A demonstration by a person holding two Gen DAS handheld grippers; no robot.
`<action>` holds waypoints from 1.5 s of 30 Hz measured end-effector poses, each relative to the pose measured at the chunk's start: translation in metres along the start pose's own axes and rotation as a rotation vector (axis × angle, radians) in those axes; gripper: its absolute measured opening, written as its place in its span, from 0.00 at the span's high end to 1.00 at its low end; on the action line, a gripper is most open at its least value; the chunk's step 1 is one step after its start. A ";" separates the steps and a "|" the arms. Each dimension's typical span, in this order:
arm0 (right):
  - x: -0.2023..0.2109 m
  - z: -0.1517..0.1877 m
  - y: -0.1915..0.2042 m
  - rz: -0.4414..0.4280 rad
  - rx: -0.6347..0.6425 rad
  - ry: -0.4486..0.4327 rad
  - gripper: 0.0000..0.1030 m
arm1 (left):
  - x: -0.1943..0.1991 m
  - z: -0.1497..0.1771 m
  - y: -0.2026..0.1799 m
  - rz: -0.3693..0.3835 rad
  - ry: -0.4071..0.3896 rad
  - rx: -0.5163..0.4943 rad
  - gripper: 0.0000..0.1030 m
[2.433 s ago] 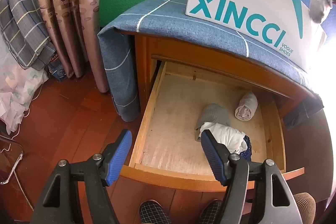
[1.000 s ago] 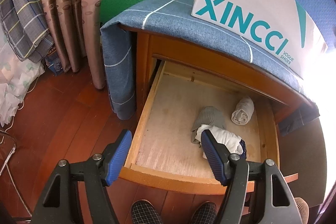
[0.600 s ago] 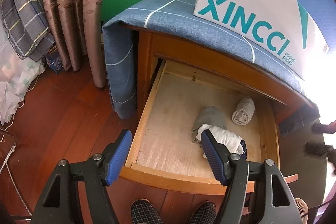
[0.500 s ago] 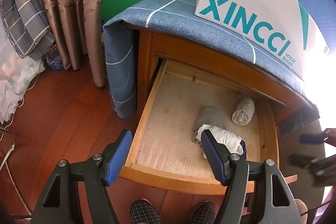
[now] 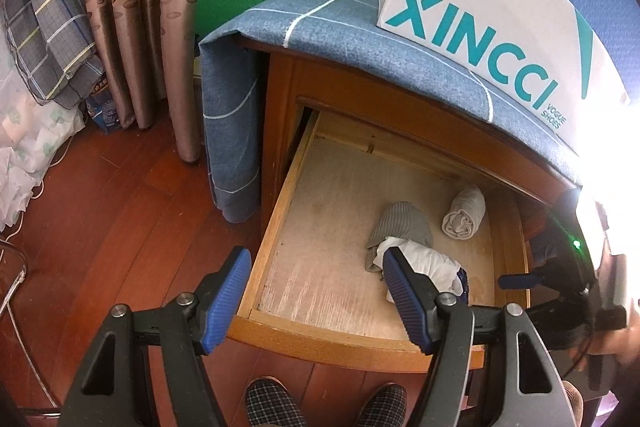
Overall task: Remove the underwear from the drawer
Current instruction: 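Move the open right gripper back down into the drawer, then grasp the navy floral garment with the right gripper and lift it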
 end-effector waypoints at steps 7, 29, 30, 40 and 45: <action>-0.035 -0.005 0.007 0.017 0.042 0.063 0.44 | -0.001 0.000 0.003 0.012 -0.002 0.018 0.32; -0.076 -0.047 0.041 -0.010 0.201 0.192 0.28 | -0.004 -0.002 0.008 0.023 0.005 0.043 0.32; -0.077 -0.047 0.043 -0.005 0.204 0.196 0.28 | -0.004 -0.003 0.008 0.023 0.005 0.043 0.32; -0.092 -0.046 0.049 -0.032 0.178 0.195 0.20 | -0.006 -0.003 0.009 0.027 0.006 0.050 0.32; -0.099 -0.042 0.053 -0.023 0.199 0.193 0.21 | -0.006 -0.003 0.009 0.027 0.006 0.051 0.32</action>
Point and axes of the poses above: each gripper's, at about its wrist camera, not at the fingertips, and x roughly against the way its jaws point, y to its left, z to its underside, the point moved 4 cm from there along -x, roughly the way its jaws point, and after that the axes turned 12 degrees about z, right-handed, at the moved point
